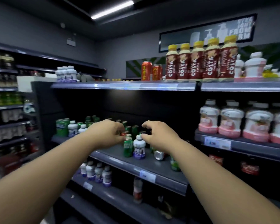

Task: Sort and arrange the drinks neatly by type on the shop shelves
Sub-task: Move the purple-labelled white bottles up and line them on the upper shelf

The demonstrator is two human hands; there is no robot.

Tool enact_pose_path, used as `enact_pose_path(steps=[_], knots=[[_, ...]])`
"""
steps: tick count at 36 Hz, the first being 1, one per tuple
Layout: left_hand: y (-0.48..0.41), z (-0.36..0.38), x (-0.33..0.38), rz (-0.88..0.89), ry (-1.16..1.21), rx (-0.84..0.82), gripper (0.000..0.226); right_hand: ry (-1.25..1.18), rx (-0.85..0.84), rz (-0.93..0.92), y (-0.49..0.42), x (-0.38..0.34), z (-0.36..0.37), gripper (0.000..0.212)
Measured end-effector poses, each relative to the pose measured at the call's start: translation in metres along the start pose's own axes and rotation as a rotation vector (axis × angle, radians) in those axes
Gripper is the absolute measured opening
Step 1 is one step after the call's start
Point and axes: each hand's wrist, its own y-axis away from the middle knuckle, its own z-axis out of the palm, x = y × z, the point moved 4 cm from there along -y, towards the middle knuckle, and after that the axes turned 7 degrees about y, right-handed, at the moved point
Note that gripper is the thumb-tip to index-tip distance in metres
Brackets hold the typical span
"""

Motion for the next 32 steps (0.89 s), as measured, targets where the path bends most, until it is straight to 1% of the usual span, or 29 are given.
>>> enact_pose_path(steps=[5,7,10,15,20,25,29,32], knots=[[0.02,0.008,-0.051,-0.042,-0.013,-0.029,0.031,-0.034,-0.071,-0.033,-0.019,-0.041,0.049,0.049],[0.026,0.017,-0.07,-0.079,-0.016,-0.06,0.032,-0.054,-0.099,-0.047,-0.026,-0.052,0.069,0.049],[0.031,0.033,-0.096,-0.134,0.021,-0.091,0.036,-0.094,-0.146,-0.074,-0.036,-0.064,0.098,0.048],[0.024,0.068,-0.137,-0.194,0.06,-0.128,0.034,-0.146,-0.216,-0.077,-0.064,-0.071,0.144,0.052],[-0.003,0.101,-0.172,-0.214,0.066,-0.154,0.016,-0.2,-0.237,-0.044,-0.104,-0.061,0.181,0.05],[-0.053,0.134,-0.207,-0.22,0.048,-0.18,0.021,-0.243,-0.256,-0.005,-0.158,-0.041,0.225,0.049],[-0.098,0.164,-0.23,-0.23,0.046,-0.197,0.035,-0.28,-0.287,0.024,-0.202,-0.023,0.258,0.05],[-0.126,0.189,-0.243,-0.244,0.074,-0.194,0.036,-0.297,-0.309,0.042,-0.228,-0.012,0.283,0.05]])
